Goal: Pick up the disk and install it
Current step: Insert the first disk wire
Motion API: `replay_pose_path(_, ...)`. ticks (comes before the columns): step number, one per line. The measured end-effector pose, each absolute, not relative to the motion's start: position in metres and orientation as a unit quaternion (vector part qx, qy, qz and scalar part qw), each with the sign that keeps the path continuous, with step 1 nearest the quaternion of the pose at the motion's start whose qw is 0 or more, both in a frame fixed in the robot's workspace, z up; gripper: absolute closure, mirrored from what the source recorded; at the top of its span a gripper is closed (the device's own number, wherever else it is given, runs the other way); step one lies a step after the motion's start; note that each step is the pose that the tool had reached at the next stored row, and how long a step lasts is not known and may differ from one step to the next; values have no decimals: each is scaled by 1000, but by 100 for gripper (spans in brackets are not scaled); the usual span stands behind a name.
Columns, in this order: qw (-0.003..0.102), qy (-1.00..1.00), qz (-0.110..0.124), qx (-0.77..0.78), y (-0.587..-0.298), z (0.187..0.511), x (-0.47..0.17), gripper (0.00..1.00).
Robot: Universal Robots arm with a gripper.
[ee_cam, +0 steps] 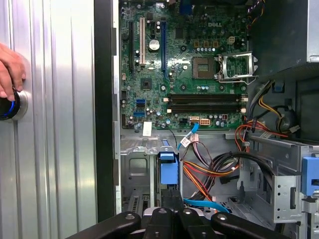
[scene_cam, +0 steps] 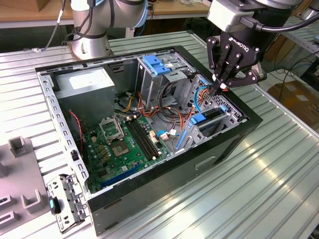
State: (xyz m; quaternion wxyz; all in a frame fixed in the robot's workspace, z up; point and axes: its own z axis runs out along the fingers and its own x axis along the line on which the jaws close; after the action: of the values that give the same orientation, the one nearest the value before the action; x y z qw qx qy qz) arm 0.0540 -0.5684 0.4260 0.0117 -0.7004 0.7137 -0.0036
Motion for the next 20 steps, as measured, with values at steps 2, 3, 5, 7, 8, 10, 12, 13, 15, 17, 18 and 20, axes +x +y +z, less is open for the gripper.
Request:
replay_pose_path(2, 12, 714, -4, -700, -568, 426, 54, 89)
replay_pose_path(3, 12, 714, -4, -700, -568, 426, 54, 89)
replay_pose_path(5, 12, 714, -4, -700, -568, 426, 54, 89)
replay_pose_path(7, 12, 714, -4, -700, -568, 426, 54, 89)
replay_pose_path(8, 12, 714, -4, -700, -568, 426, 54, 89)
replay_pose_path(10, 12, 714, -4, -700, -568, 426, 54, 89)
replay_pose_path(12, 12, 713, -4, -701, -568, 426, 57, 89)
replay_pose_path(13, 12, 712, -4, -702, -568, 426, 59, 89)
replay_pose_path(15, 12, 710, -4, -704, -568, 426, 63, 89)
replay_pose_path(17, 12, 706, -4, -708, -568, 426, 68, 89)
replay_pose_path(18, 12, 703, -3, -711, -568, 425, 73, 89)
replay_pose_path(20, 12, 699, -3, -715, -568, 425, 79, 89)
